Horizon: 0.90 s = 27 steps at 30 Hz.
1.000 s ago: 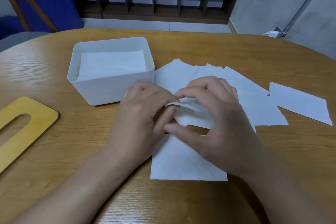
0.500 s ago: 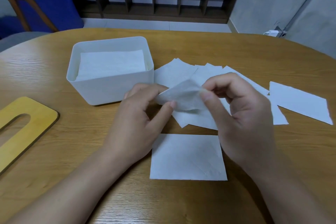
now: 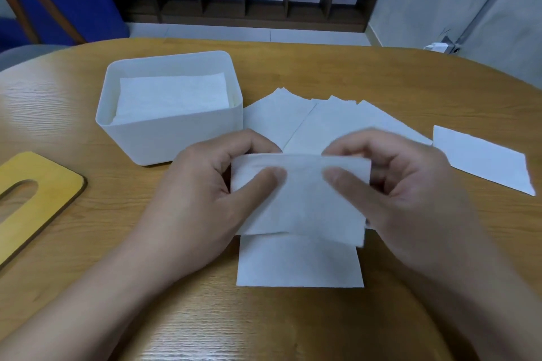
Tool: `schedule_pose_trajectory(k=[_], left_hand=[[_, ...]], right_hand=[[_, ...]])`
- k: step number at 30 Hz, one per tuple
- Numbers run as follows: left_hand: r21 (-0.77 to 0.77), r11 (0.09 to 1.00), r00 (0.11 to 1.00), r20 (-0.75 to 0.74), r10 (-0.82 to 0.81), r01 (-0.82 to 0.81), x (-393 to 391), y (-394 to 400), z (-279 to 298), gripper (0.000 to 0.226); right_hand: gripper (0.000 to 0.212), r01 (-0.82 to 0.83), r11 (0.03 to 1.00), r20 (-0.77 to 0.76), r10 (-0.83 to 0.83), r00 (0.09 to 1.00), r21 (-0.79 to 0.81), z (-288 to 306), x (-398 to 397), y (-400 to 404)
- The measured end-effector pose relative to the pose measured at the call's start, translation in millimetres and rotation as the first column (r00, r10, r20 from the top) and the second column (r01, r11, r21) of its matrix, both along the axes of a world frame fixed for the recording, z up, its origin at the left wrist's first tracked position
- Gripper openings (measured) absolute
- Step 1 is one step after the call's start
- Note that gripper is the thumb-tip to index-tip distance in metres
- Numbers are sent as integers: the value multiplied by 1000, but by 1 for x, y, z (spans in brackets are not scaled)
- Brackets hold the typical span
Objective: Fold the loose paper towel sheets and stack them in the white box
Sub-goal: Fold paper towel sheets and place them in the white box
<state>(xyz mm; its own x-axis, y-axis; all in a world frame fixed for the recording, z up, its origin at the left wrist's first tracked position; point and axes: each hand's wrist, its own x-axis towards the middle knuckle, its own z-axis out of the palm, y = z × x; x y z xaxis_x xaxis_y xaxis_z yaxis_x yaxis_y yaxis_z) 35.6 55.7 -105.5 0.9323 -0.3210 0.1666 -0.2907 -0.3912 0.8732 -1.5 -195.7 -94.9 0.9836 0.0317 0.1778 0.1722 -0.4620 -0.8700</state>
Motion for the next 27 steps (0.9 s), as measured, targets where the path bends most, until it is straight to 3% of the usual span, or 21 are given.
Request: schedule_pose_trajectory(k=[2, 4, 7, 11, 15, 21, 25, 27], left_hand=[[54, 998, 996, -86, -17, 22, -3, 2, -3, 16], [145, 987, 990, -136, -43, 63, -9, 4, -5, 25], [306, 948, 991, -123, -49, 85, -18, 5, -4, 30], [375, 923, 991, -125, -41, 85, -21, 4, -4, 33], [487, 871, 997, -77, -25, 60, -20, 1, -7, 32], [481, 877, 996, 73, -55, 13, -14, 4, -14, 35], [405, 914, 985, 151, -78, 10, -8, -1, -21, 16], [374, 928, 978, 195, -72, -6, -4, -8, -26, 8]], right_hand=[[13, -66, 986, -119, 48, 992, -156, -4, -4, -7], [14, -106, 971, -182, 67, 981, -213, -6, -10, -8], [11, -136, 963, -231, 81, 970, -234, -9, -16, -9], [11, -118, 950, -224, 53, 973, -288, -10, -14, -9], [16, -150, 870, -277, 17, 961, -469, -14, -10, -6], [30, -84, 787, -114, 17, 993, -612, -17, -8, -10], [18, 63, 858, 29, -56, 998, -510, -25, 5, -5], [13, 86, 847, 78, -53, 996, -524, -32, 14, 2]])
